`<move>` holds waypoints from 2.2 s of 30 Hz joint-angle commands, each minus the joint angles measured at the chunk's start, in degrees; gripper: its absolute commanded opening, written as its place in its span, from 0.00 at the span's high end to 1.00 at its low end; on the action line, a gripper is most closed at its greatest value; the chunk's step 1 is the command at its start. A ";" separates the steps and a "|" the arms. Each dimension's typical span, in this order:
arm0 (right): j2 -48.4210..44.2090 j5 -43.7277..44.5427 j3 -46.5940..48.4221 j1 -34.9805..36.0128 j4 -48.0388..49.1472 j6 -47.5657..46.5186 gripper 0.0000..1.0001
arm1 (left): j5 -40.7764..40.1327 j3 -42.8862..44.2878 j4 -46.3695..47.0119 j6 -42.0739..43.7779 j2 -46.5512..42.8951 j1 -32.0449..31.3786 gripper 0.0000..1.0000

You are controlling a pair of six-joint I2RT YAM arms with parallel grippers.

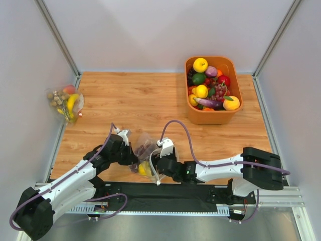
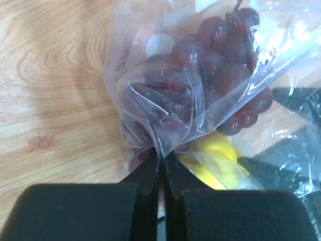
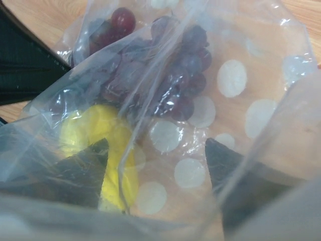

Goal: Open the zip-top bag and remove the fake food

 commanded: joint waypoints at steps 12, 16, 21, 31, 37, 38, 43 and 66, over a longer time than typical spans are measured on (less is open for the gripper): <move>3.96 -0.56 2.47 -2.03 2.91 1.88 0.20 | 5.10 -2.33 1.14 -1.28 -0.53 -0.43 1.00; 3.70 -3.55 1.42 -1.77 6.43 1.09 0.19 | 5.01 -2.68 2.10 -1.37 0.17 -0.43 1.00; 0.98 -4.52 -0.07 -1.51 7.40 1.17 0.18 | 5.10 -2.76 2.54 -1.46 0.52 -0.43 1.00; 1.58 -9.08 1.68 0.25 7.58 -0.32 0.15 | 5.19 -2.33 3.42 -1.55 1.40 -0.52 1.00; 5.27 -11.19 4.23 1.75 7.75 -0.50 0.15 | 5.45 -1.97 3.68 -1.28 2.02 -0.52 1.00; 5.71 -11.46 4.40 1.83 7.75 -0.41 0.15 | 5.54 -1.89 3.68 -1.20 1.93 -0.43 1.00; 7.12 -11.64 5.37 2.80 6.18 -0.41 0.15 | 5.45 -1.80 3.42 -0.93 2.10 -0.43 1.00; -12.11 -2.94 -2.09 4.30 -7.34 0.29 0.66 | 3.26 -1.10 1.23 0.65 0.52 -0.43 1.00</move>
